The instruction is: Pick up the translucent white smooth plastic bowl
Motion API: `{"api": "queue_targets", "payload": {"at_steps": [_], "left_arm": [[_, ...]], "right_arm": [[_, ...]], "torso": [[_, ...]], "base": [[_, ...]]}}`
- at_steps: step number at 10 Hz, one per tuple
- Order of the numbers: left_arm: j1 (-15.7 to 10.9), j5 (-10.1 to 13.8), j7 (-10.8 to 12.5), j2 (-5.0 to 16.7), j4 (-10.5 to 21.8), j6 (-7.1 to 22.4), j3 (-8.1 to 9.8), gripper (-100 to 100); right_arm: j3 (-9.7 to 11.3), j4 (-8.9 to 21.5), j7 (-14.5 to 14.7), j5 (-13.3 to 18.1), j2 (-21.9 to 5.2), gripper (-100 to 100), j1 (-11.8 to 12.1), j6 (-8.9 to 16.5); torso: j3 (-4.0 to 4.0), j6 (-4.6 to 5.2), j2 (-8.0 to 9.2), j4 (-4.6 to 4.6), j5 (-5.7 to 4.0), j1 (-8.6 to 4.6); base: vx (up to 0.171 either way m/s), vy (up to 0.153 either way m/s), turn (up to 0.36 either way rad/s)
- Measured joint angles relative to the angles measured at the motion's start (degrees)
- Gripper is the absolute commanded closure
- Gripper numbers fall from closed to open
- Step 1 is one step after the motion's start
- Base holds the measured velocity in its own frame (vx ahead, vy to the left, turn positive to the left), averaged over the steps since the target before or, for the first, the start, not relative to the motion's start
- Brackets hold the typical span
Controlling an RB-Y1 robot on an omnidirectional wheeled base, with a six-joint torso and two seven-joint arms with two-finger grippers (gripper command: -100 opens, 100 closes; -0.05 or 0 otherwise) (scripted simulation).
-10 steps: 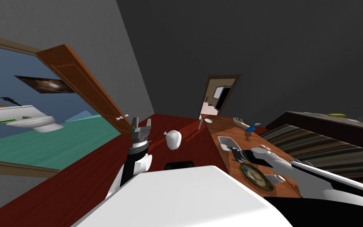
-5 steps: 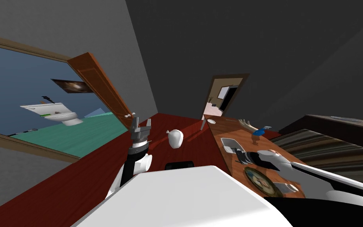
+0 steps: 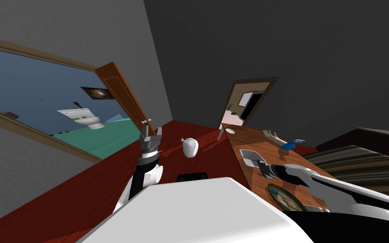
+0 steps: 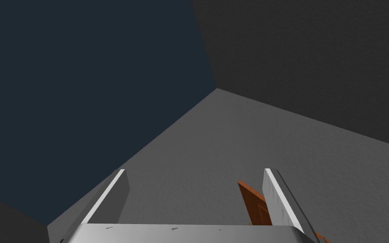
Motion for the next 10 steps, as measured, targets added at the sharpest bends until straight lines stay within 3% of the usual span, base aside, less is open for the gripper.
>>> {"api": "queue_targets", "payload": {"at_steps": [1, 2, 3, 5, 6, 8, 9, 10], "left_arm": [[0.00, 0.00, 0.00, 0.00, 0.00, 0.00, 0.00, 0], [-0.02, 0.00, 0.00, 0.00, 0.00, 0.00, -0.01, 0], [-0.01, 0.00, 0.00, 0.00, 0.00, 0.00, -0.01, 0], [0.00, 0.00, 0.00, 0.00, 0.00, 0.00, 0.00, 0], [0.00, 0.00, 0.00, 0.00, 0.00, 0.00, 0.00, 0], [0.00, 0.00, 0.00, 0.00, 0.00, 0.00, 0.00, 0], [0.00, 0.00, 0.00, 0.00, 0.00, 0.00, 0.00, 0], [0.00, 0.00, 0.00, 0.00, 0.00, 0.00, 0.00, 0]], "right_arm": [[0.00, -1.38, -0.37, -1.23, -0.67, -100, 0.61, 0.68], [1.39, -3.85, 0.11, -3.27, -2.71, -100, 2.33, 2.39], [2.73, -2.74, 1.51, -5.05, -2.04, -100, 1.56, 2.29], [3.29, -0.82, 3.07, -8.72, -1.54, -100, 1.25, 1.62], [3.28, -1.37, 2.97, -9.67, -2.21, -100, 1.73, 2.20], [3.50, 2.76, 3.31, -9.63, -0.85, -100, 0.47, 0.75], [3.51, 3.10, 3.38, -9.61, -0.79, 100, 0.40, 0.47], [3.54, 3.05, 3.37, -9.60, -0.76, 100, 0.45, 0.48]], "torso": [[-0.04, -0.02, -0.07, -0.02, -0.01, -0.02], [0.02, -0.12, 0.05, 0.00, 0.02, 0.06], [0.05, -0.07, 0.10, 0.02, 0.00, 0.07], [0.00, 0.01, 0.00, 0.00, 0.01, 0.02], [-0.04, 0.00, -0.06, -0.01, 0.00, 0.00], [-0.07, -0.01, -0.11, -0.03, -0.01, -0.03], [-0.06, -0.01, -0.10, -0.03, -0.01, -0.03], [-0.06, -0.04, -0.11, -0.01, 0.01, -0.03]], "base": [[-0.052, 0.022, 0.372], [-0.072, 0.022, 0.280], [-0.041, 0.018, 0.040], [-0.005, 0.008, -0.020], [0.006, -0.002, -0.002], [0.000, 0.000, 0.000], [0.000, 0.000, 0.000], [0.000, 0.000, 0.000]]}}
